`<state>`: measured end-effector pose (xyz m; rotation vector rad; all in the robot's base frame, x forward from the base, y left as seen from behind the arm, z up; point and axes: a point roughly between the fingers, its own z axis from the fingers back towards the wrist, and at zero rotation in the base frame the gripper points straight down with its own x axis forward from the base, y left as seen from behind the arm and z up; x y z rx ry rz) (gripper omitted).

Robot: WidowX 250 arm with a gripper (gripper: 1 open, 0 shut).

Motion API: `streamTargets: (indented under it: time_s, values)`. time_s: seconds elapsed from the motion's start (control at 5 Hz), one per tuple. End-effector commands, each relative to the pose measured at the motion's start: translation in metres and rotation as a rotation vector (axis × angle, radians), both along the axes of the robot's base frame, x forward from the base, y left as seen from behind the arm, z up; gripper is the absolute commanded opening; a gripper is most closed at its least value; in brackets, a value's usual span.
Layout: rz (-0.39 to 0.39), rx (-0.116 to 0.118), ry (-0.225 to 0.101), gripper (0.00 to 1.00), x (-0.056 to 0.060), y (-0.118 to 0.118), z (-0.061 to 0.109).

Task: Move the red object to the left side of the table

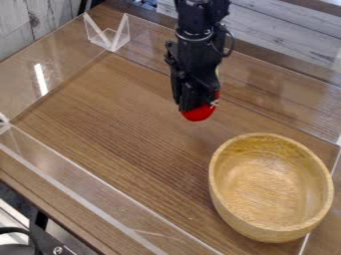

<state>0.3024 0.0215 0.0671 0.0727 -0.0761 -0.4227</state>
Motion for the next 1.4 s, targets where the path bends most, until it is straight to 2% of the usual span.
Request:
streamTargets:
  time_s: [0.0, 0.2, 0.6, 1.0, 1.2]
  values:
    - [0.016, 0.007, -0.078, 0.0, 0.006, 0.008, 0.022]
    - [0.027, 0.009, -0.091, 0.0, 0.008, 0.013, 0.024]
    - [-0.017, 0.004, -0.106, 0.0, 0.009, -0.007, 0.026]
    - [0.014, 0.002, -0.117, 0.0, 0.019, -0.004, 0.047]
    - [-0.064, -0.01, -0.113, 0.0, 0.017, -0.014, 0.045]
